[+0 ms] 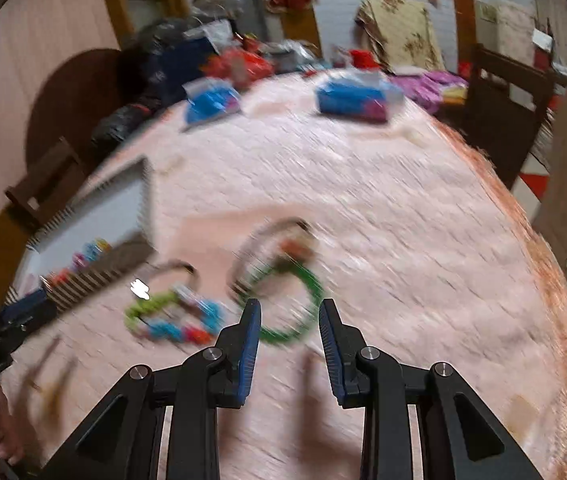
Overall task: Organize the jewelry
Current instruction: 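Grasp the multicolor beaded strand with the left tool while the right tool moves toward the jade bracelet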
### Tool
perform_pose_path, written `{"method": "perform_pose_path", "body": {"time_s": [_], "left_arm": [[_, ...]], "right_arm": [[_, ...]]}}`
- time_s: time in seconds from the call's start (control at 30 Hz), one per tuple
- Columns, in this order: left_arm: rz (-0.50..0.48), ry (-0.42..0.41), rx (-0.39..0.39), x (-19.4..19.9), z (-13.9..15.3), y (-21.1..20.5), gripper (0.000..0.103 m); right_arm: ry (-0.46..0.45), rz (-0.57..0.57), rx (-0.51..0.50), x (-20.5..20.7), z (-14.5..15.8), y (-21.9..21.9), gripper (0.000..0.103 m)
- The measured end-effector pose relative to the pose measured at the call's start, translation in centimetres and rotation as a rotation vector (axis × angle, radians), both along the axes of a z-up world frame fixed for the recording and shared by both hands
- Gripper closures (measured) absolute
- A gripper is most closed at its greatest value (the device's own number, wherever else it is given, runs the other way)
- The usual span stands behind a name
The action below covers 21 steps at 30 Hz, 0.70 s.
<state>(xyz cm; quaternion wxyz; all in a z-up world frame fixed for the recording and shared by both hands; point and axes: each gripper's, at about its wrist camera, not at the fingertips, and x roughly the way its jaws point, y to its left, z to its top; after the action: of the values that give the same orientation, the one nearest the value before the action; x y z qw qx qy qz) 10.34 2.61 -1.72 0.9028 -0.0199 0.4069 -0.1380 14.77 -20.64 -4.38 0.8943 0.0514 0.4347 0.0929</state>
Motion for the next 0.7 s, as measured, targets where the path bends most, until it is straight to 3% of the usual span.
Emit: {"method": "perform_pose_path", "body": {"time_s": [0.13,0.2,0.43,0.6,0.67,0.7], "left_arm": [[-0.071,0.022,-0.006,1.6,-0.7,-2.8,0.059],[-0.075,0.035,-0.01,2.4,-0.9,-3.9,0.059],[-0.024,0.086,0.027,3.8,-2.9,-5.6,0.059],[-0.061,0.06,0.063,3.0,-3.0,-5.8,0.059],[-0.055,0.051,0.061,2.9,-3.2,-5.4,0.083],[-0.054,0.053,0.042,2.8,-3.2,-5.0,0.084]], "right_arm": [[0.009,0.004,-0.017,-0.9,-1.2,-1.2,0.074],[-0.034,0.03,-0.037,-1.7,-1.4,-1.3,0.073],[-0.043,0.038,0.0,-1.9,-1.5,-1.4,0.067],[-0.042,0.048,-0.018,-1.6,-1.5,-0.9,0.064],[-0.042,0.052,-0.022,-1.5,-1.5,-0.8,0.062],[-0.042,0.051,-0.024,-1.5,-1.5,-0.7,0.062]]}}
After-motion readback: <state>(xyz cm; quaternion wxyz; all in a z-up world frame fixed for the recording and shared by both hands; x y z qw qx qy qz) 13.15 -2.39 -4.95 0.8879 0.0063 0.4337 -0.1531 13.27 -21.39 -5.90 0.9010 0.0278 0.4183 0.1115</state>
